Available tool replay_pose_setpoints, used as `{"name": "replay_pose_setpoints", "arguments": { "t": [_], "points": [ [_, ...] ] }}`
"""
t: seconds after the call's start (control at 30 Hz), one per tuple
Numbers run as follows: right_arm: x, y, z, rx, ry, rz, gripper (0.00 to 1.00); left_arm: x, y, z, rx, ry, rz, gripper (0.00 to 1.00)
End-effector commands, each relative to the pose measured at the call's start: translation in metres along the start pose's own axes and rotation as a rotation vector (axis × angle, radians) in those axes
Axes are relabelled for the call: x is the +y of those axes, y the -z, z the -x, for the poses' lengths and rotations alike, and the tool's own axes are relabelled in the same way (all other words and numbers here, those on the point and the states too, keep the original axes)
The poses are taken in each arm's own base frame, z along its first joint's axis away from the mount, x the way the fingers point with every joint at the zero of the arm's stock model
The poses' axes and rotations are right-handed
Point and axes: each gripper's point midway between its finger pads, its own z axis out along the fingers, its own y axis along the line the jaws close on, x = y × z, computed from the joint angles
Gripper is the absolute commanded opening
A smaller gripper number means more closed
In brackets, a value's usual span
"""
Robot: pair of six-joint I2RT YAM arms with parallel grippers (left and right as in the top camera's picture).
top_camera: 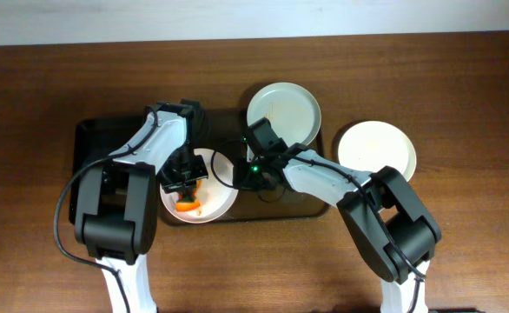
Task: Clean dirty plates on tray and stack at the side
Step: 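Scrub the held plate with the sponge in the left gripper, then carry the plate with the right gripper and stack it on the first plate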
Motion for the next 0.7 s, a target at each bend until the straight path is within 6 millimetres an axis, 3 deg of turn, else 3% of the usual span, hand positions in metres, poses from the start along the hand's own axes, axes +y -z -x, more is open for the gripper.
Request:
{"name": "replay_pose_setpoints", "arguments": {
  "t": [0.0,0.1,0.2,0.33,0.4,0.5,0.57,0.63,0.67],
  "points": [
    [-0.028,-0.01,-0.003,0.008,-0.042,-0.076,0.04,0.036,-0.033,0.038,-0.145,0.123,0.209,0.0],
    [-0.028,-0.01,-0.004,0.008,-0.042,-0.076,0.04,0.027,-0.026,0.051,-0.187,0.103,0.177,0.0],
    [-0.028,-0.01,-0.004,0.008,-0.042,-0.076,0.04,-0.001,-0.004,0.07,-0.225,-0.061,0.062,0.0],
    [-0.028,-0.01,-0.004,0.008,-0.042,-0.076,0.04,-0.072,0.065,0.09,-0.306,-0.371,-0.293,0.0],
    [-0.028,-0.01,-0.004,0.009,-0.039,-0.076,0.04,-0.095,0.124,0.097,-0.387,-0.453,-0.43,0.0],
    [-0.027,-0.01,-0.003,0.006,-0.018,-0.074,0.04,-0.088,0.159,0.104,-0.441,-0.442,-0.434,0.0],
    [-0.028,-0.01,0.003,-0.021,-0.007,-0.082,0.05,-0.079,0.166,0.108,-0.456,-0.424,-0.422,0.0],
    [-0.025,-0.01,0.007,-0.035,0.021,-0.07,0.15,-0.071,0.163,0.109,-0.438,-0.408,-0.408,0.0],
    [-0.025,-0.01,0.007,-0.036,0.022,-0.069,0.27,-0.065,0.16,0.109,-0.431,-0.399,-0.386,0.0]
  ]
}}
